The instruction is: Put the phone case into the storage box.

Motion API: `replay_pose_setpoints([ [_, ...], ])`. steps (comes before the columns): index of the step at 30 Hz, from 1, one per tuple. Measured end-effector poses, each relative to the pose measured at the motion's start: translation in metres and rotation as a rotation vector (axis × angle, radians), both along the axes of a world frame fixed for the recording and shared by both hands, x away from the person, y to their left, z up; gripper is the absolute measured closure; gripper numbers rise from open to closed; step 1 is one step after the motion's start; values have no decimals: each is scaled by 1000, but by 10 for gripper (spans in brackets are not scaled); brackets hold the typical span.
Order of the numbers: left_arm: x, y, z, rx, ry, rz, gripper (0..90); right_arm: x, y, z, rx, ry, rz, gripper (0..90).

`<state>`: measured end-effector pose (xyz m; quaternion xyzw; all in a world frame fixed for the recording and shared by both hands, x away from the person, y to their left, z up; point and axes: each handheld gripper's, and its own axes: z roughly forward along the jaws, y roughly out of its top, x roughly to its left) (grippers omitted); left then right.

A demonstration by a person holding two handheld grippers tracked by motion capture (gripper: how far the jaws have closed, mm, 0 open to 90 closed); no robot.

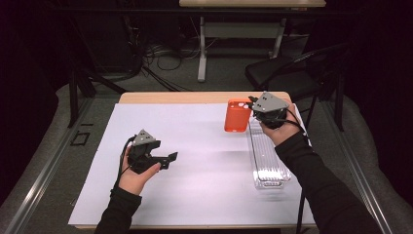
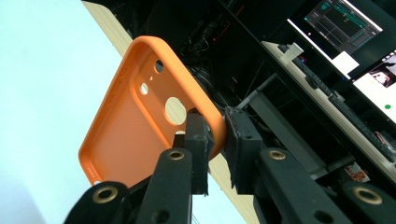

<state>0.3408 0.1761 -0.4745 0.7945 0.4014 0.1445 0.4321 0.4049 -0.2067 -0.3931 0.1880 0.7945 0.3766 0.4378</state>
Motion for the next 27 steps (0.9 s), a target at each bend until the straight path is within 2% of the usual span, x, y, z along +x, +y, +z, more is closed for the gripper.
replay_pose_setpoints([
  [2,0,2,-1,-16,10,14,199,1,-2,1,1,-1,-3,804],
  [11,0,6,-2,-15,16,1,161,6,-15,1,-4,-7,-26,804],
  [18,0,10,-3,-33,20,17,152,6,-30,6,-15,-23,-49,804],
  [27,-1,17,-3,-21,18,19,152,7,-52,7,-19,-35,-88,804],
])
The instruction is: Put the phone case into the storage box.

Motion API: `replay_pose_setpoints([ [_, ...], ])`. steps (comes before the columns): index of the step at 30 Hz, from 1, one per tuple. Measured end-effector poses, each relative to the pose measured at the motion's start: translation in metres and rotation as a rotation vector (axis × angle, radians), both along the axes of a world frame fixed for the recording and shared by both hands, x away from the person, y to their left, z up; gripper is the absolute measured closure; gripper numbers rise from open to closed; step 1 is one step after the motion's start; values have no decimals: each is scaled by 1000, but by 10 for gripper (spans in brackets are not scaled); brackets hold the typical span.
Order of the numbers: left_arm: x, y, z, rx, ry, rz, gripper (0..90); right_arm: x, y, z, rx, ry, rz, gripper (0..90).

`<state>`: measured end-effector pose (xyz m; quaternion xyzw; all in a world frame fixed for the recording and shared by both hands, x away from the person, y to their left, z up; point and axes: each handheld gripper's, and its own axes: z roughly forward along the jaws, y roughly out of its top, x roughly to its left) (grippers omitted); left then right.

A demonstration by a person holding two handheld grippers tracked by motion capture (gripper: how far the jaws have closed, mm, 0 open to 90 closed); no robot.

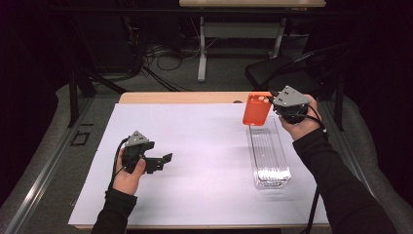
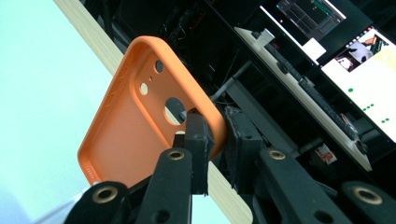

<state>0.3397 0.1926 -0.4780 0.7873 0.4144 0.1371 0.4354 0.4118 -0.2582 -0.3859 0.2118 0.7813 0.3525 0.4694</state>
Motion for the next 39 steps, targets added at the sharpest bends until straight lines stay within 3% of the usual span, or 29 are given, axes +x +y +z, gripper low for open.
replay_pose_setpoints([
  [10,-1,5,1,-1,-3,14,153,4,-13,-9,-34,11,-27,804],
  [24,-1,8,1,-15,-5,24,153,12,-27,-22,-36,19,-66,804],
  [32,-1,8,1,-14,-3,25,153,21,-23,-34,-47,18,-57,804],
  [39,-1,9,1,-20,-4,29,153,27,-16,-43,-91,-1,-49,804],
])
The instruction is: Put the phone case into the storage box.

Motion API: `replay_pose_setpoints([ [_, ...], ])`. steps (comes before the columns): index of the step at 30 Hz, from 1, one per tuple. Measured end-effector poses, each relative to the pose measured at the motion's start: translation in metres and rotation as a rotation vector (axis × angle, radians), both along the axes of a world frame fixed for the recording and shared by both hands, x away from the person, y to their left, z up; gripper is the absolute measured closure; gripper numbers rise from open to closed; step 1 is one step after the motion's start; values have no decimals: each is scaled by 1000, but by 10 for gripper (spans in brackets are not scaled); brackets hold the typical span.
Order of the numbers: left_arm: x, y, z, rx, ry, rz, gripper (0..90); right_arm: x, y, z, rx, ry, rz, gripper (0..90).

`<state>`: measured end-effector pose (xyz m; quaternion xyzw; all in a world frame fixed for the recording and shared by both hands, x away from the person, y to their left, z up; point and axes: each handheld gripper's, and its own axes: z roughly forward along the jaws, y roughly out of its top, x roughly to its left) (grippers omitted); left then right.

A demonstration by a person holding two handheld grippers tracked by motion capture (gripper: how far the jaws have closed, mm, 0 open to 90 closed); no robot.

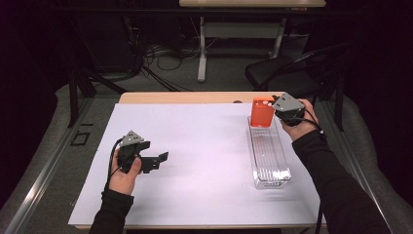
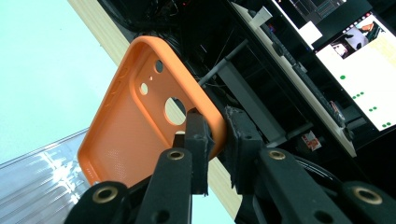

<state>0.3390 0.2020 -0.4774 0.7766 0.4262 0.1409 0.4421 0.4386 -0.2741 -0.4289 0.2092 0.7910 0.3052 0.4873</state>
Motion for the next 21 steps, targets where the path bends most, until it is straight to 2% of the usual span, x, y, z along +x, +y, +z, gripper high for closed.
replay_pose_setpoints([
  [5,0,0,0,-1,-1,-2,153,3,3,-7,-37,-5,2,804],
  [13,1,-3,-1,4,3,-10,153,5,4,-21,-52,-3,-4,803],
  [21,1,-3,-3,3,5,-10,154,7,6,-27,-71,-10,-7,803],
])
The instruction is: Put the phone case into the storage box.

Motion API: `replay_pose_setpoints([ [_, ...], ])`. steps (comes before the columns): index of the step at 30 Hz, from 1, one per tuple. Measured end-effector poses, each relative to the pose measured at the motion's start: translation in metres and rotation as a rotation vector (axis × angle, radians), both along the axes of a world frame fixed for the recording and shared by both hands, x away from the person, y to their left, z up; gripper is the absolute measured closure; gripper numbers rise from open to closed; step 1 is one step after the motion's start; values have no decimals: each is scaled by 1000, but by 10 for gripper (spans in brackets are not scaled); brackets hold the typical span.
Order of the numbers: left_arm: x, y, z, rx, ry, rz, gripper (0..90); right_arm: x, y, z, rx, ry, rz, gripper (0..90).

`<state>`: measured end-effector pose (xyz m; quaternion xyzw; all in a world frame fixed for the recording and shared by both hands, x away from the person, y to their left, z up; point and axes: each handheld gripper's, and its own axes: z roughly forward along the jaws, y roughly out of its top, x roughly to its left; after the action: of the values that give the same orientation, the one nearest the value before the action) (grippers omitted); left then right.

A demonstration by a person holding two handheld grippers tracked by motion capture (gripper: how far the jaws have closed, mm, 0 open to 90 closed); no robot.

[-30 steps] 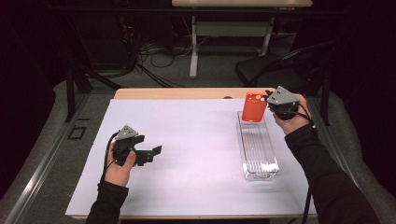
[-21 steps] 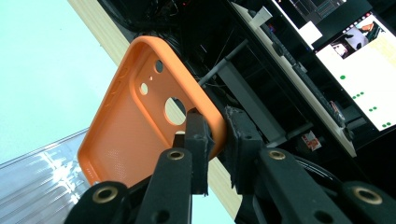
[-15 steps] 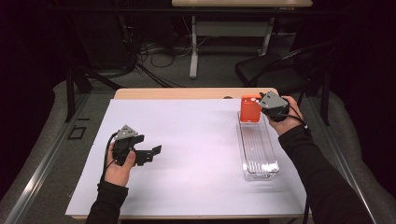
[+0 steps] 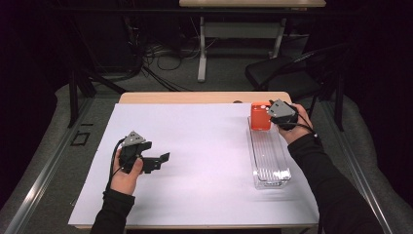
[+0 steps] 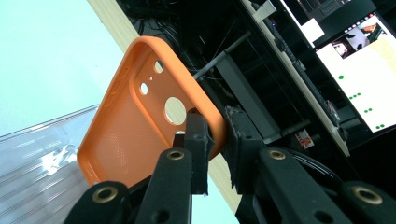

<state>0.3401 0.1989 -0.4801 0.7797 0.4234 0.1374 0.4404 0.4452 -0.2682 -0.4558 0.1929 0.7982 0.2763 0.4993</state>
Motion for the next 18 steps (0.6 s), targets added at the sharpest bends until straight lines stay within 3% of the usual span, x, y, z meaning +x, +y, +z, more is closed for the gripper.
replay_pose_setpoints([
  [18,0,-3,-2,4,6,-8,154,4,-1,-7,-12,-1,-1,800],
])
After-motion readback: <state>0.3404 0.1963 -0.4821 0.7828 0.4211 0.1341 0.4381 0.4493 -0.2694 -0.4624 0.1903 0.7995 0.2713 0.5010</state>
